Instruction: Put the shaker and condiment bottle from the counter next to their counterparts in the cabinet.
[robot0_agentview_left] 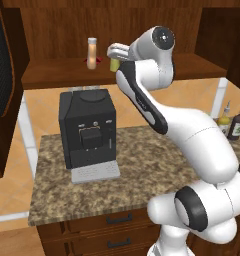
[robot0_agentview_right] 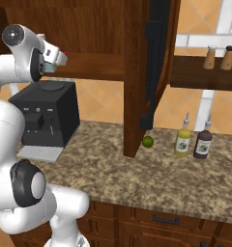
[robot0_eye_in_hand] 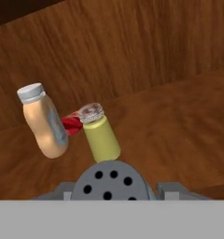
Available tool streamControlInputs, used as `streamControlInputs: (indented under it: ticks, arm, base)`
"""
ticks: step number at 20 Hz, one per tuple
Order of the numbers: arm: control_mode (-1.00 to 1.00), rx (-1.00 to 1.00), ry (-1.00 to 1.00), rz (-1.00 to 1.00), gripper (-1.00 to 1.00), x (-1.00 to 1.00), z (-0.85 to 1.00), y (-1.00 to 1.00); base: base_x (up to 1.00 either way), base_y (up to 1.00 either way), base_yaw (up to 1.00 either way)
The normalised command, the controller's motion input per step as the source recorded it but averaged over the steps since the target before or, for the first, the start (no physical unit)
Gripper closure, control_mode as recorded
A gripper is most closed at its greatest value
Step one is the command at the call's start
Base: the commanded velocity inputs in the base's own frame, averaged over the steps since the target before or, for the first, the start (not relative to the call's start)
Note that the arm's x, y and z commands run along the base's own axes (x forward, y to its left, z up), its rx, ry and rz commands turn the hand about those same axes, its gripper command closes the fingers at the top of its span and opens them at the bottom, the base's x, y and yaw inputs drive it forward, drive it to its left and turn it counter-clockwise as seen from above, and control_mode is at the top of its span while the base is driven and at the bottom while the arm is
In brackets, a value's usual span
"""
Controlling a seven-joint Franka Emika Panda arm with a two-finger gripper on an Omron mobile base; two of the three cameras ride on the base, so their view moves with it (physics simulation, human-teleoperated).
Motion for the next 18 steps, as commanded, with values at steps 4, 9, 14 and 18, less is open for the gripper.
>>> streamControlInputs:
  ticks: [4, 9, 14, 18]
  arm:
    - [-1.0, 0.0, 0.0, 0.0, 1.0, 0.31, 0.0, -0.05]
    - [-1.0, 0.0, 0.0, 0.0, 1.0, 0.34, 0.0, -0.11]
    - [-1.0, 0.04, 0.03, 0.0, 1.0, 0.19, 0.0, -0.15]
    - [-1.0, 0.08, 0.15, 0.0, 1.0, 0.19, -0.12, -0.03]
  base:
    - [0.0, 0.0, 0.0]
    - [0.0, 0.0, 0.0]
    - [0.0, 0.0, 0.0]
    - [0.0, 0.0, 0.0]
